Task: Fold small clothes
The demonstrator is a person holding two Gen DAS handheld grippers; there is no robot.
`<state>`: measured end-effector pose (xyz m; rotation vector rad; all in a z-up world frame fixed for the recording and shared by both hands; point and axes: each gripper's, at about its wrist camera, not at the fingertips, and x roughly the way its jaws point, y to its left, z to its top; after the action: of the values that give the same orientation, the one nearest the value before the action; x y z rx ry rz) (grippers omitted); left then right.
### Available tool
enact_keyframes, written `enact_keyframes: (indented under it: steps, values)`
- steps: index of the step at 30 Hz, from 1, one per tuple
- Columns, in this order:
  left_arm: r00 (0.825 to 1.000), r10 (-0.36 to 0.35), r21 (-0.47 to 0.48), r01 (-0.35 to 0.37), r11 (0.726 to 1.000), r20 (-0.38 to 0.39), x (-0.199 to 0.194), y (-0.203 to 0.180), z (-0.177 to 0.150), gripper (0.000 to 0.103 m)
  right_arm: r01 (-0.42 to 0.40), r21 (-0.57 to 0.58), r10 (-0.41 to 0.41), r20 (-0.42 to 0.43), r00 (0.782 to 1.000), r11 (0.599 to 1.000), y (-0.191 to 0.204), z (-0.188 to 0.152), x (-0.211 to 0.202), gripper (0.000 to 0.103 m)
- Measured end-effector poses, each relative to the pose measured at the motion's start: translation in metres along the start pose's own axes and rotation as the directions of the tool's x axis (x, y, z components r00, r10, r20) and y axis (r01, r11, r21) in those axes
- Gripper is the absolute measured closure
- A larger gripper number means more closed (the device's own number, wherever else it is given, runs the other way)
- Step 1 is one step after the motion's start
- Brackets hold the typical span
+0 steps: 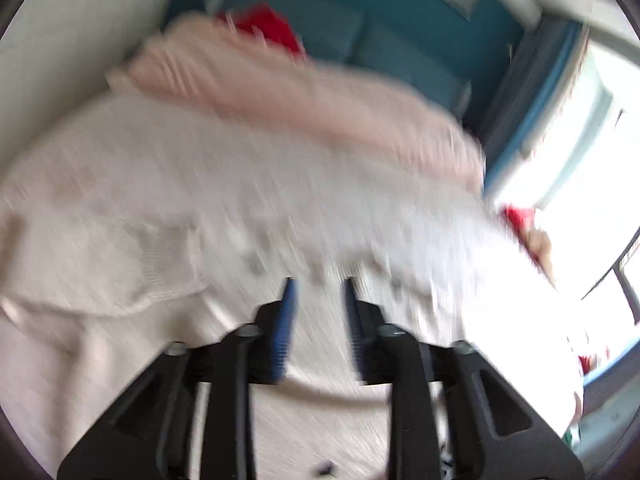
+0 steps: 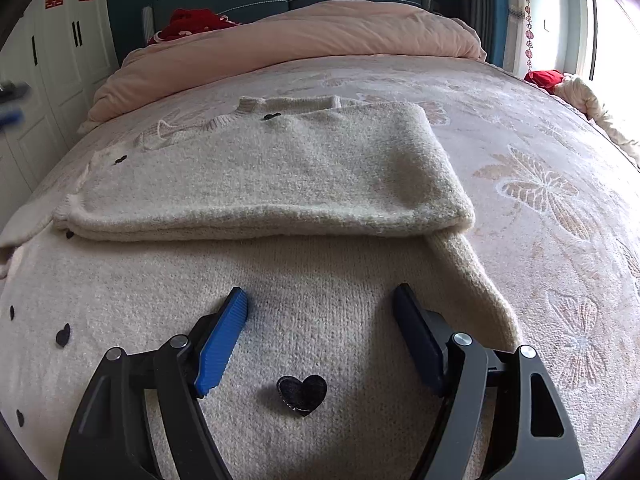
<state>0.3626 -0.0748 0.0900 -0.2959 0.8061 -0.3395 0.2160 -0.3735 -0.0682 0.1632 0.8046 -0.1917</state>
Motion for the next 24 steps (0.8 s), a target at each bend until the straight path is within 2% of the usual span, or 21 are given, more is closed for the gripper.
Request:
enact_keyframes:
  steps: [1,2,4,5,7,9,11,13,14,15,16,19,20,22,24]
  values:
    - [0.998,0.016,-0.009,-0.017,1.0,-0.059,0.021,-0.008,-0.025,0.063,-0.006,0.004,0.006,0.0,1.0,1.0,-0.001,0.0,0.0,0.03]
    - [0.996,0.019,-0.021,-0.021,1.0,-0.085,0.033,-0.007,-0.042,0.062,-0.01,0.007,0.01,0.001,1.0,1.0,-0.001,0.0,0.0,0.03]
    - [0.992,0.029,-0.075,-0.038,0.996,-0.126,0.039,0.003,-0.081,0.06,-0.023,0.015,0.023,0.003,1.0,1.0,-0.002,0.0,-0.001,0.029]
    - [0.991,0.034,-0.097,-0.047,0.994,-0.127,0.034,0.006,-0.095,0.055,-0.029,0.018,0.029,0.004,1.0,0.999,-0.003,0.0,-0.001,0.029]
    - [0.991,0.066,-0.133,-0.081,0.988,-0.113,0.015,0.029,-0.118,0.044,-0.045,0.027,0.045,0.001,0.999,0.999,-0.004,0.002,-0.001,0.028]
    - [0.991,0.122,-0.141,-0.128,0.982,-0.056,-0.02,0.059,-0.139,0.04,-0.052,0.027,0.052,0.009,0.999,0.998,-0.003,0.005,-0.008,0.029]
    - [0.984,0.179,-0.145,-0.179,0.973,-0.013,-0.049,0.087,-0.152,0.033,-0.061,-0.003,0.061,0.068,0.996,0.998,0.006,0.013,-0.026,0.029]
    - [0.982,0.191,-0.207,-0.185,0.961,0.008,-0.071,0.114,-0.166,0.027,-0.179,-0.008,0.178,0.13,0.975,0.984,0.03,0.035,-0.044,0.028]
    - [0.987,0.16,-0.235,-0.152,0.96,0.018,-0.074,0.125,-0.17,0.027,-0.236,-0.01,0.235,0.123,0.964,0.972,0.048,0.049,-0.045,0.027]
    - [0.993,0.108,-0.251,-0.094,0.963,0.043,-0.078,0.135,-0.172,0.027,-0.294,-0.019,0.295,0.09,0.951,0.956,0.071,0.065,-0.041,0.027]
    - [0.994,0.085,-0.244,-0.066,0.968,0.067,-0.08,0.136,-0.174,0.027,-0.36,-0.032,0.361,0.029,0.932,0.932,0.102,0.082,-0.029,0.027]
    - [0.991,0.118,-0.191,-0.104,0.976,0.065,-0.074,0.125,-0.174,0.022,-0.476,-0.03,0.471,-0.106,0.876,0.879,0.174,0.114,0.011,0.027]
    - [0.991,0.12,-0.178,-0.106,0.978,0.065,-0.074,0.124,-0.177,0.019,-0.493,-0.033,0.484,-0.148,0.863,0.869,0.201,0.122,0.028,0.027]
    - [0.991,0.119,-0.167,-0.106,0.98,0.069,-0.073,0.123,-0.179,0.018,-0.49,-0.046,0.47,-0.221,0.855,0.87,0.239,0.13,0.057,0.027]
    - [0.992,0.097,-0.179,-0.081,0.98,0.082,-0.073,0.126,-0.18,0.018,-0.463,-0.063,0.422,-0.317,0.849,0.884,0.273,0.132,0.091,0.027]
